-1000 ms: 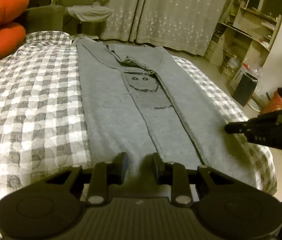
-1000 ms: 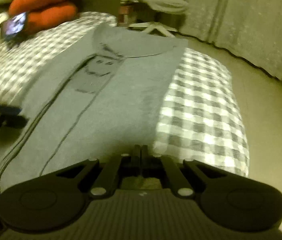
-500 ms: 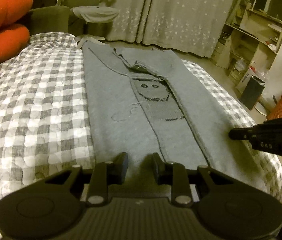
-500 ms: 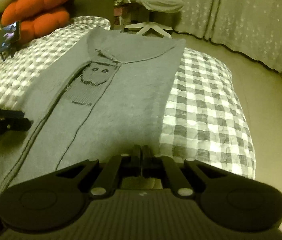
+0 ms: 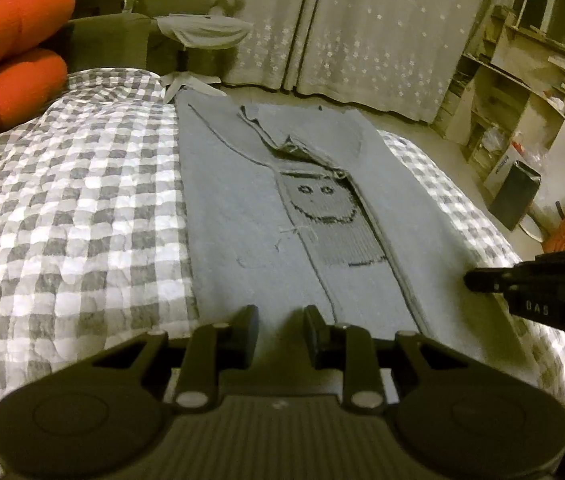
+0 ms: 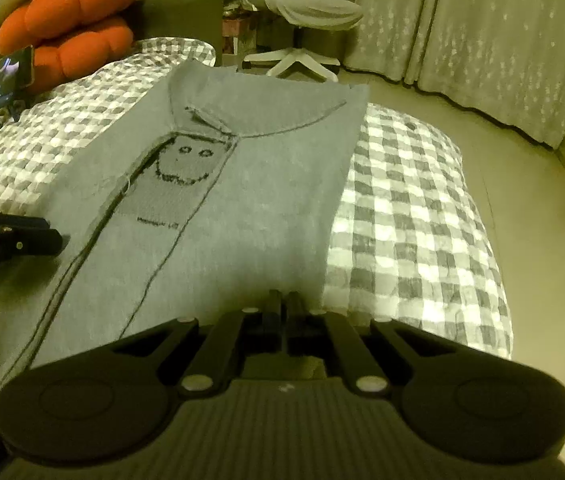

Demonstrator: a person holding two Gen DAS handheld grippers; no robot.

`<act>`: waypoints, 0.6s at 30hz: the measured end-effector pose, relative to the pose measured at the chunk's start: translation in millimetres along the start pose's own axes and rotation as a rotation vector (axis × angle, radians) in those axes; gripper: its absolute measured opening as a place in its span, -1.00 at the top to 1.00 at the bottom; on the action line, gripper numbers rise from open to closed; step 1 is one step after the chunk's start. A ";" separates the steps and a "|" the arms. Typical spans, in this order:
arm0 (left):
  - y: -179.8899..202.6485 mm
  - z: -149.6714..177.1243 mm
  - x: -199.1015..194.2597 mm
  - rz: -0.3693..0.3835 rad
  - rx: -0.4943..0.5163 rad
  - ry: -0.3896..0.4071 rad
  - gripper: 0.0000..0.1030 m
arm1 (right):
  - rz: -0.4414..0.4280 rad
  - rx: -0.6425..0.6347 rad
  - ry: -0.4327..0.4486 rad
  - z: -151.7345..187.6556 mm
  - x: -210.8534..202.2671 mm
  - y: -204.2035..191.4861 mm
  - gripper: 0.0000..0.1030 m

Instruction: Fold clothes

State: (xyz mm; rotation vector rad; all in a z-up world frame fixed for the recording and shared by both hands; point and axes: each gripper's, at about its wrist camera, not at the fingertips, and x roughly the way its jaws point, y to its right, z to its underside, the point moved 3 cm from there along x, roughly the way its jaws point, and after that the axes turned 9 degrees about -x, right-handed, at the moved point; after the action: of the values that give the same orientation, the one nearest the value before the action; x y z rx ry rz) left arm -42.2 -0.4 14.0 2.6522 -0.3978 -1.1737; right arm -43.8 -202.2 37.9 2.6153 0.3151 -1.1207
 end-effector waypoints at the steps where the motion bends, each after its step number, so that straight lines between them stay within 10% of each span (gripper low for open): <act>1: -1.3 1.1 0.6 0.004 -0.013 -0.007 0.51 | 0.000 0.004 -0.006 -0.5 1.7 1.0 0.95; 18: -7.8 -3.1 -3.7 0.002 -0.066 -0.025 0.51 | -0.005 0.015 -0.001 -3.8 0.1 -2.9 0.92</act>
State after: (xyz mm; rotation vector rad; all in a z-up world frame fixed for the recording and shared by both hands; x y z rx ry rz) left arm -41.0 8.5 16.3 2.5827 -0.3598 -1.1991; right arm -42.1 -198.2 39.8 2.6282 0.3149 -1.1308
